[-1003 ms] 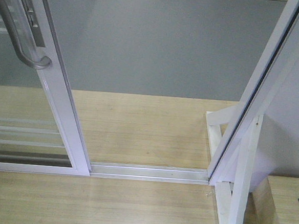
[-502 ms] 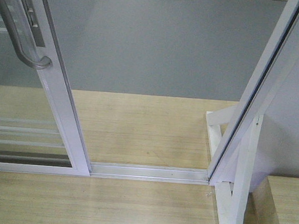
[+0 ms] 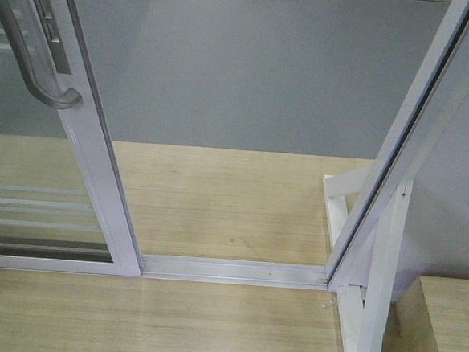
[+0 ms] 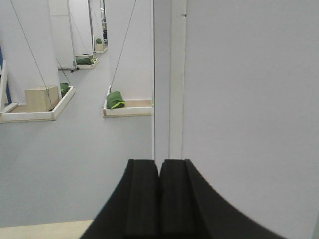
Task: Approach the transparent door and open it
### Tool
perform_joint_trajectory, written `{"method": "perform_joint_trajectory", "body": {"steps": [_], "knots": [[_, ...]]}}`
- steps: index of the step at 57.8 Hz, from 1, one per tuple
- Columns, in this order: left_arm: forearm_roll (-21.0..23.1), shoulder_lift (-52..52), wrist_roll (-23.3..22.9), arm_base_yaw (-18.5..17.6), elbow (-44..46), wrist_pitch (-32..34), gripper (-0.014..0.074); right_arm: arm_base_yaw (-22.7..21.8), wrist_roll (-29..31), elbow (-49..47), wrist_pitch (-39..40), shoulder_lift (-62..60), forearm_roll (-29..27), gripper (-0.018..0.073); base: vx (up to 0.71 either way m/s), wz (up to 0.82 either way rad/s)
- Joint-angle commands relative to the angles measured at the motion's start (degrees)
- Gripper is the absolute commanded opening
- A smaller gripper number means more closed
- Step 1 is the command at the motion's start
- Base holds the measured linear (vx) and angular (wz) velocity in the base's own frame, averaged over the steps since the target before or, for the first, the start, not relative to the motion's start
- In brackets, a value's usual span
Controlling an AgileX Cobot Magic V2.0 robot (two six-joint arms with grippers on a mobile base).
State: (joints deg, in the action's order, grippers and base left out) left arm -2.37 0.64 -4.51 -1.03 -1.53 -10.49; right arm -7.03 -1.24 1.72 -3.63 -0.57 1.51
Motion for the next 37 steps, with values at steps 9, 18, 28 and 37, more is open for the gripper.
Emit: {"method": "perform_joint_trajectory", "body": {"steps": [9,18,28,37], "knots": [[0.47,0.67,-0.50,-0.20,-1.41,4.40,-0.0006,-0.23,0.06,0.78,4.46,-0.80,-0.05,-0.0005,0.00,0.00],[0.47,0.67,-0.50,-0.20,-1.41,4.40,-0.0006,-0.23,0.06,0.78,4.46,-0.80,-0.05,-0.0005,0.00,0.00],[0.47,0.67,-0.50,-0.20,-1.41,4.40,-0.0006,-0.23,0.06,0.78,4.46,-0.80,-0.05,-0.0005,0.00,0.00],[0.47,0.67,-0.50,-0.20,-1.41,4.40,-0.0006,-0.23,0.06,0.78,4.46,-0.80,-0.05,-0.0005,0.00,0.00]]}}
